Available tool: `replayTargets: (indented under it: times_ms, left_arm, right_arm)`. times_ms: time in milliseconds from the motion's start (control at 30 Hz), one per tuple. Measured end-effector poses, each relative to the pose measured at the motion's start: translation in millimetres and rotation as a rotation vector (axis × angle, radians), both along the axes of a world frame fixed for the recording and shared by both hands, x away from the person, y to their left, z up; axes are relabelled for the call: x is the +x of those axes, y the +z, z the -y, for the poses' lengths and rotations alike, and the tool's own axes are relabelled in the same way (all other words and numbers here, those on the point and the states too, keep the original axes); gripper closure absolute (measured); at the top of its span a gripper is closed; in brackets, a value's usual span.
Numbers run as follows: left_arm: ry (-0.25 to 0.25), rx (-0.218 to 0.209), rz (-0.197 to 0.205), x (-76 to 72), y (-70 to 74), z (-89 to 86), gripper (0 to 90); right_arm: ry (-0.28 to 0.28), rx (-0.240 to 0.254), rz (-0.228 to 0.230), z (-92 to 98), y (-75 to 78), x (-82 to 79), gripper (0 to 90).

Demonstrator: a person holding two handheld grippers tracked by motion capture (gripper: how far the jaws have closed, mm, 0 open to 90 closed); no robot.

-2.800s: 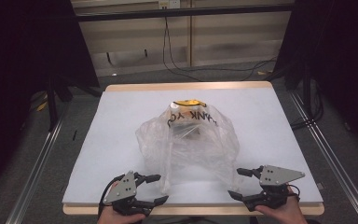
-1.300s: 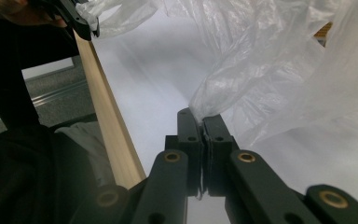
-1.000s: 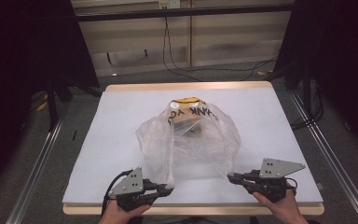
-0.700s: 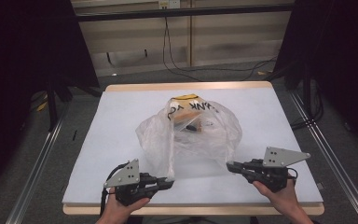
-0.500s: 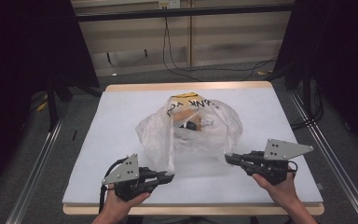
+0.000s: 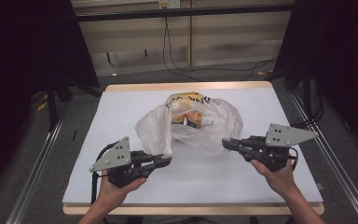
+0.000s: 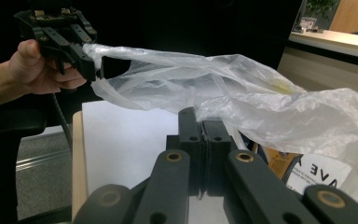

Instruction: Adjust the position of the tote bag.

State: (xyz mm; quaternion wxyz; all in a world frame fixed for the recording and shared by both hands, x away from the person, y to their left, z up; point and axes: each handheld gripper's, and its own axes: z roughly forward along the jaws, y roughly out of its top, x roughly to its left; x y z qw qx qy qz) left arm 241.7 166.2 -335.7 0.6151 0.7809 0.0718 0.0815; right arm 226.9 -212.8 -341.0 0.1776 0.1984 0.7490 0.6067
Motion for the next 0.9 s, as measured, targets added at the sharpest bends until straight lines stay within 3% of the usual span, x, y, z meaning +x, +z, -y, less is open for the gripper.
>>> replayTargets:
  times_ms: [167,400,600,733,833,900]
  left_arm:
    - [0.026,-0.008,0.034,13.3,14.4,-3.9,87.3]
    - [0.073,-0.089,0.077,24.5,37.2,-11.9,87.4]
    - [0.081,-0.130,0.065,42.8,57.1,-4.3,87.4]
    - [0.090,-0.179,0.065,48.2,60.6,-4.8,87.4]
    - [0.110,-0.159,0.086,53.5,64.4,-8.6,87.4]
    - [0.108,-0.165,0.062,58.8,66.7,-12.0,87.4]
  right_arm:
    - [-0.002,0.016,0.011,0.6,7.0,8.8,89.0]
    - [-0.004,0.054,0.034,2.3,18.4,20.5,89.1]
    - [-0.013,0.076,0.066,2.9,33.2,32.2,89.1]
    - [-0.012,0.098,0.083,3.0,39.0,41.3,89.2]
    - [-0.010,0.135,0.093,5.6,42.7,47.2,89.2]
    - [-0.014,0.146,0.098,6.9,44.9,50.6,89.2]
